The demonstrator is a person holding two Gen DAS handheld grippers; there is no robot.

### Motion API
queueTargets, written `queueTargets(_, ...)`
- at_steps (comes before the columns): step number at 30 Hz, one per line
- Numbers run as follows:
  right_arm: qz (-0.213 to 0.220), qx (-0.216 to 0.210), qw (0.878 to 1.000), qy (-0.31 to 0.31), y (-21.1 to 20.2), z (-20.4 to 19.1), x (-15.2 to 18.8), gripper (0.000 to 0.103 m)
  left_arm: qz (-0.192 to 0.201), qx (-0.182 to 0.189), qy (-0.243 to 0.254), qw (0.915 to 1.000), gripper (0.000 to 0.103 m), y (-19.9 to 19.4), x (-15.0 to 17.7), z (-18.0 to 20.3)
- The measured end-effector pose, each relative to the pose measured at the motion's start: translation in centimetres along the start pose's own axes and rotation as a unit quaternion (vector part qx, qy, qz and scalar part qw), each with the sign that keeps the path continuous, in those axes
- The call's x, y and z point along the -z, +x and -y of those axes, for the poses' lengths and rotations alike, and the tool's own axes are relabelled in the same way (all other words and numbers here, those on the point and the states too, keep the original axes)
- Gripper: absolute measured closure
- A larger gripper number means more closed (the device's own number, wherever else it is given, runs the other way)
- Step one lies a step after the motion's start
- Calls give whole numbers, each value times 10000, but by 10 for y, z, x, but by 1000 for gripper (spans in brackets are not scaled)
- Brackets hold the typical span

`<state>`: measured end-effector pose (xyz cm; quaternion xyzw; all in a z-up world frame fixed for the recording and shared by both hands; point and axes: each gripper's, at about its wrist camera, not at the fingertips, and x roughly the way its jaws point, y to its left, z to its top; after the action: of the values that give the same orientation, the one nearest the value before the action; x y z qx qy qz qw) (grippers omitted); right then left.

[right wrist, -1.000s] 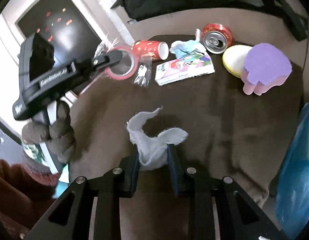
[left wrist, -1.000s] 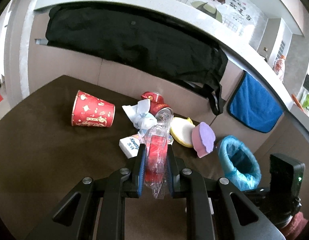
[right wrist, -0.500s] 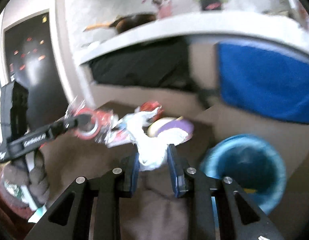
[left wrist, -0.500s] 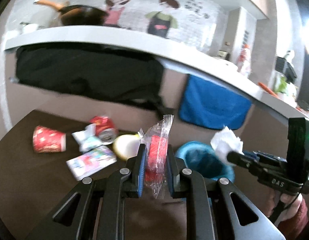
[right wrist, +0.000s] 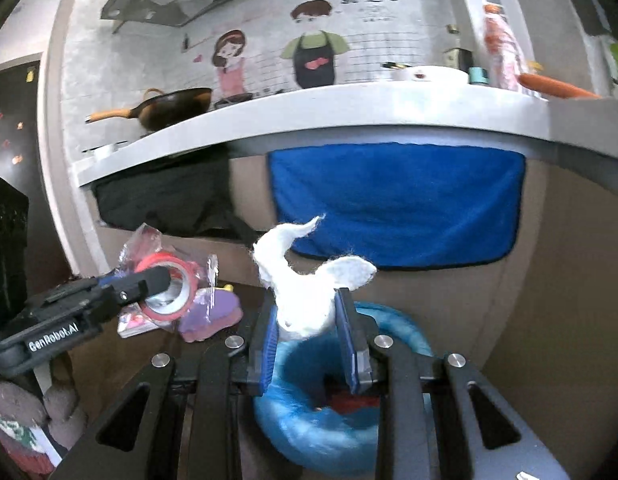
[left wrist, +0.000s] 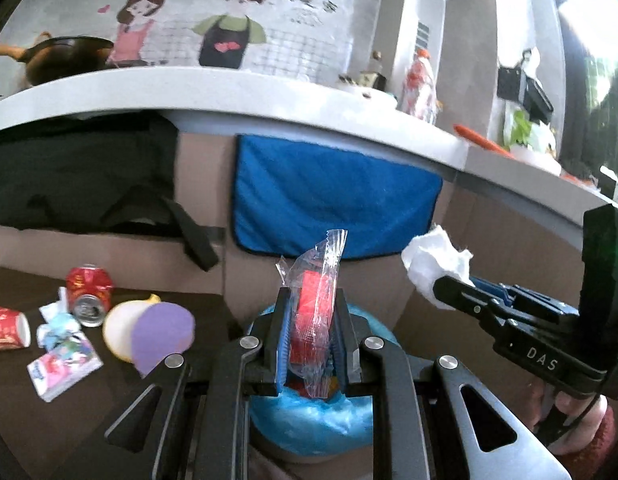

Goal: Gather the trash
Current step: 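Open both tools over the bin to drop the plastic bag and tissue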

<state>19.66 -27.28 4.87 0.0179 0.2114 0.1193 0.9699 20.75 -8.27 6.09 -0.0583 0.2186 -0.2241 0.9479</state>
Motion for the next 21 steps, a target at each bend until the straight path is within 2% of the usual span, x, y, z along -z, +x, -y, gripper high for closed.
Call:
queueTargets(10,-277,135,9991,303,24,30,27,78,-512,-88,86,9986,84,54,24,7)
queueTargets(15,-501,173,9977,425,44,40,40,78,-854,-28,-39,9963,84,85,37,-1)
queueTargets(21,-743,180,9955,565,70,53,52,77,-1048,26,-88,9945,84,110,42,-6)
